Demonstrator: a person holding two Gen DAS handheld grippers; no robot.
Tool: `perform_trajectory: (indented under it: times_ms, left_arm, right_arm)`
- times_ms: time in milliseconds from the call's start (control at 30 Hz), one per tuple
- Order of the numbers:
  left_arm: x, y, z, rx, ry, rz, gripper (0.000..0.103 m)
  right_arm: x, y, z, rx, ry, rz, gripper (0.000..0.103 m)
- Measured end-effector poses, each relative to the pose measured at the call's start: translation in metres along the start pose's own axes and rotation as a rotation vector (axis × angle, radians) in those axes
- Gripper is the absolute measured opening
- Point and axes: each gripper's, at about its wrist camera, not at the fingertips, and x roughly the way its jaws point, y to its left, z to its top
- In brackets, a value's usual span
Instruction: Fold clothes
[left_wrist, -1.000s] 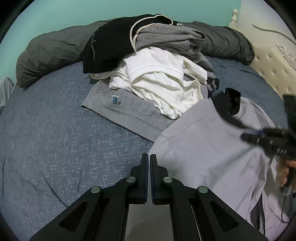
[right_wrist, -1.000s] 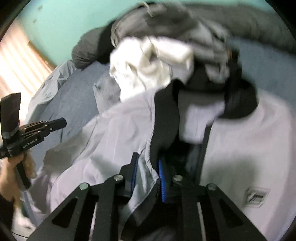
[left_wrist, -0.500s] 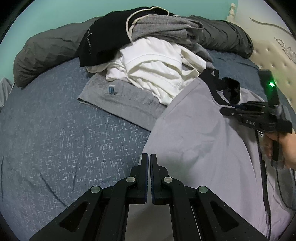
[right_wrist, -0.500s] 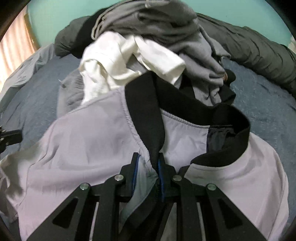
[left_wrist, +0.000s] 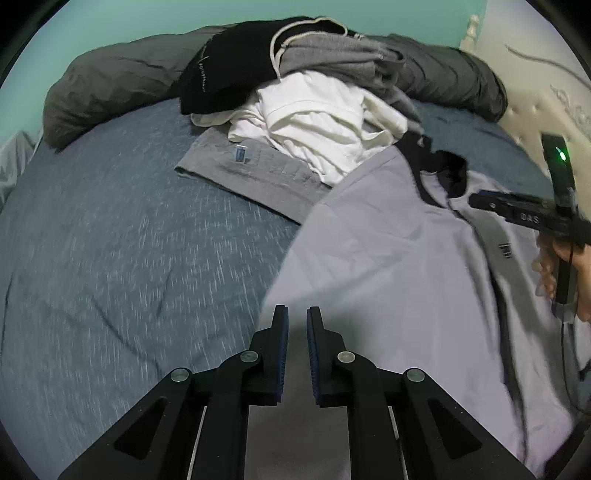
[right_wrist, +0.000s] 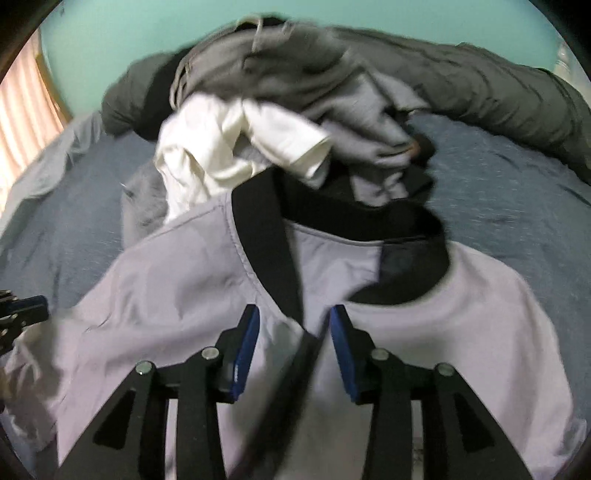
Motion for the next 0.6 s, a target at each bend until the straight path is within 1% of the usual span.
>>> perform_trajectory:
  times_ms: [33,100,200,300,433,467,533,600]
  left_arm:
    - [-0.008,-0.003,-0.007,-0.001,0.004,-0.016,0.013]
    - [-0.022,-0.01,-0.023,-0.007,0.011,-0.045,0.019]
    - [-0.038,-0.02,-0.052,-0.024,0.027,-0.074,0.021]
    - [-0.051,-0.029,-0.081,-0.048,0.051,-0.095,0.021]
    - [-0.067,-0.039,-0.118,-0.079,0.083,-0.111,0.021]
    - [-0.072,-0.042,-0.127,-0.08,0.088,-0.113,0.022]
    - [-0.079,-0.047,-0.143,-0.094,0.104,-0.129,0.025]
    - [-0.083,-0.049,-0.159,-0.115,0.127,-0.156,0.031]
  right_arm:
    - [-0.012,-0.004,-0.006,0.013,-0.003,0.013,0.041]
    - [-0.039,-0.015,-0.021,0.046,0.001,0.047,0.041]
    - [-0.07,-0.029,-0.051,0.077,0.027,0.082,0.042]
    - [-0.099,-0.034,-0.089,0.091,0.055,0.104,0.042]
    - [-0.138,-0.028,-0.146,0.069,0.098,0.121,0.042]
    - [-0.147,-0.028,-0.16,0.057,0.103,0.118,0.043]
    - [-0.164,-0.03,-0.186,0.051,0.118,0.122,0.049]
    - [-0.178,-0.04,-0.213,0.09,0.137,0.139,0.05]
